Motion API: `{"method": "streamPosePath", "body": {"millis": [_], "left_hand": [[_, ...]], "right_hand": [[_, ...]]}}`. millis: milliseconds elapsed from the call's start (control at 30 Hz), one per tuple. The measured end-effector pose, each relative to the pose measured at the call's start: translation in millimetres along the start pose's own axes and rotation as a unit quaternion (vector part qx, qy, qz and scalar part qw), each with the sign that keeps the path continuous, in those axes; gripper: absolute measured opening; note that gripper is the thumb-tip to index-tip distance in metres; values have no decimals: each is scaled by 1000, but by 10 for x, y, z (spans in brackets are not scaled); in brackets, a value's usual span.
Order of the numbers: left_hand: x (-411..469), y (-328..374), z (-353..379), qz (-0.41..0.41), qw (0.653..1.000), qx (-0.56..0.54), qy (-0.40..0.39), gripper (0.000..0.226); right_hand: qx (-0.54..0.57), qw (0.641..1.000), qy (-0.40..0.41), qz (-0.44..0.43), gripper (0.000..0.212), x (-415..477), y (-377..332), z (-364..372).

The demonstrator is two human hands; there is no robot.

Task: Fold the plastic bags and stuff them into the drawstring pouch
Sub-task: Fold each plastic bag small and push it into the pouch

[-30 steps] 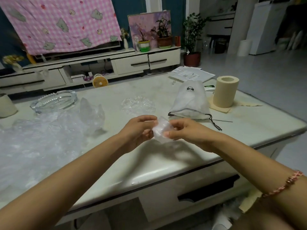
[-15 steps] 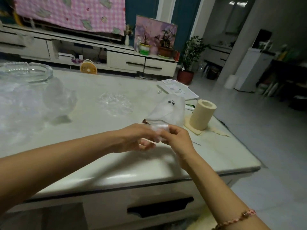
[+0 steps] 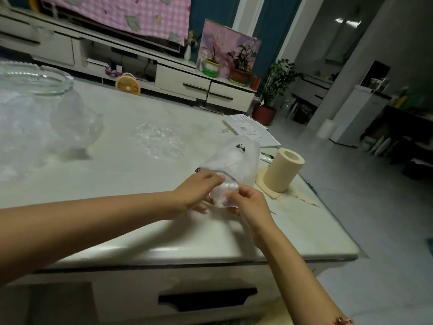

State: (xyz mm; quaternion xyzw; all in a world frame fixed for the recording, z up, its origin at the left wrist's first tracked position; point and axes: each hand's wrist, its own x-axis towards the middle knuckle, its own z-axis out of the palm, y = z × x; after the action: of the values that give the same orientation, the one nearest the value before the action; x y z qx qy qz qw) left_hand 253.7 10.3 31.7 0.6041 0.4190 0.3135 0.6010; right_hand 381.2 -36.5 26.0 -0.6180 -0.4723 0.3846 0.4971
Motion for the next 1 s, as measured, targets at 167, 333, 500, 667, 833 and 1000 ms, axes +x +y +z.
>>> {"method": "streamPosePath", "body": {"millis": [167, 333, 500, 667, 833, 1000], "left_hand": [[84, -170, 88, 63, 990, 109, 61, 7], [196, -212, 110, 76, 987, 107, 96, 9], [170, -252, 93, 196, 897, 357, 169, 31], [387, -444, -150, 238, 792, 534, 175, 38], [475, -569, -215, 319, 760, 542, 166, 49], [404, -572, -204, 392, 753, 504, 160, 49]], "right_hand": [[24, 999, 21, 16, 12, 27, 46, 19], [71, 991, 117, 7, 32, 78, 95, 19], [17, 986, 165, -11, 25, 142, 163, -74], [-68, 979, 187, -37, 18, 165, 207, -131], [-155, 967, 167, -115, 11, 166, 241, -109], [-359, 854, 236, -294, 9, 247, 279, 9]]}}
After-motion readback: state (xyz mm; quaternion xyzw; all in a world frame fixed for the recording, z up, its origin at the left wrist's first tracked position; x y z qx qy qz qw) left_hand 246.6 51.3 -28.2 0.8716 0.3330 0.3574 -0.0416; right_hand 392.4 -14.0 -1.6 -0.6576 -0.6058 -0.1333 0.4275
